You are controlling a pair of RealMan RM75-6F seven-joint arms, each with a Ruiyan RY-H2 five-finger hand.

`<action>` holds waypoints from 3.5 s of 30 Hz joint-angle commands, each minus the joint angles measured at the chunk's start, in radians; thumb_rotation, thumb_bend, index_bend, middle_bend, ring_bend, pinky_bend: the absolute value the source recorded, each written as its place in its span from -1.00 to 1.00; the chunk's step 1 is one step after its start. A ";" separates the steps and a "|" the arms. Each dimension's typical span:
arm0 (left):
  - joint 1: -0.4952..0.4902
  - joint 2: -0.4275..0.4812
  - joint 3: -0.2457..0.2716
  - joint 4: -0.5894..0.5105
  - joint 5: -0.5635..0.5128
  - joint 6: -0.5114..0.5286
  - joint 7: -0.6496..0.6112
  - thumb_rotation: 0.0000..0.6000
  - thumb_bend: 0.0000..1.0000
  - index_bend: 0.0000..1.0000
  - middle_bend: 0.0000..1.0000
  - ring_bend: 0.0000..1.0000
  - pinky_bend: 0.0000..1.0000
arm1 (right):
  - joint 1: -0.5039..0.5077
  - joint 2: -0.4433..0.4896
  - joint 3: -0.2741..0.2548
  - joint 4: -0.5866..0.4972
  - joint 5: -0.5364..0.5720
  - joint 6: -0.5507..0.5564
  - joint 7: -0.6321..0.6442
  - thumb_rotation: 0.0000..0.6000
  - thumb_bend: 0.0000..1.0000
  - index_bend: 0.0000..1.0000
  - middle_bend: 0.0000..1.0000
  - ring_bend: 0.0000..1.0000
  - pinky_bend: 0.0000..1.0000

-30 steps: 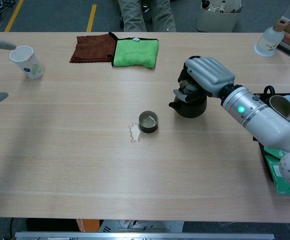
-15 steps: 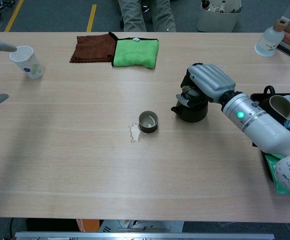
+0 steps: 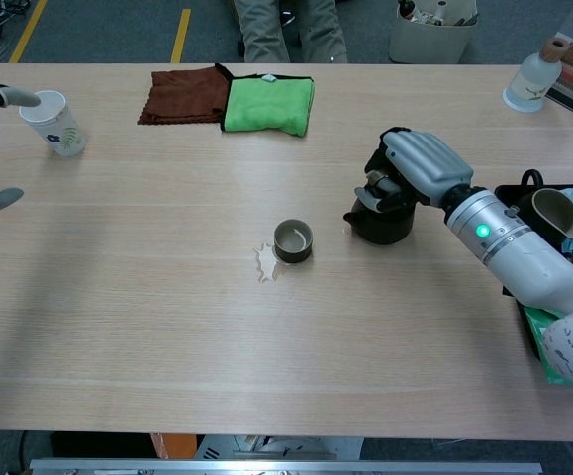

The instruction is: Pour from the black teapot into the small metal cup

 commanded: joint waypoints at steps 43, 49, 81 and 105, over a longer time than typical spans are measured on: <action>-0.020 -0.016 0.007 0.006 -0.021 -0.035 -0.005 1.00 -0.51 -0.77 -0.75 -0.77 -0.68 | -0.030 0.012 0.004 0.035 -0.047 -0.026 0.059 0.65 -1.00 0.63 0.35 0.35 -0.92; -0.021 -0.019 0.008 0.005 -0.022 -0.036 -0.002 1.00 -0.51 -0.77 -0.75 -0.77 -0.68 | -0.031 0.020 0.001 0.031 -0.056 -0.027 0.061 0.59 -1.00 0.60 0.32 0.31 -0.93; -0.025 -0.006 0.007 -0.012 -0.028 -0.034 0.001 1.00 -0.51 -0.77 -0.75 -0.77 -0.68 | -0.002 0.140 0.008 -0.154 -0.011 -0.091 -0.169 0.58 -1.00 -0.06 -0.22 -0.37 -1.00; -0.013 0.014 0.003 -0.003 -0.001 -0.002 -0.039 1.00 -0.51 -0.77 -0.75 -0.77 -0.68 | -0.074 0.268 0.006 -0.311 -0.044 0.088 -0.321 1.00 -1.00 -0.79 -0.79 -0.90 -1.00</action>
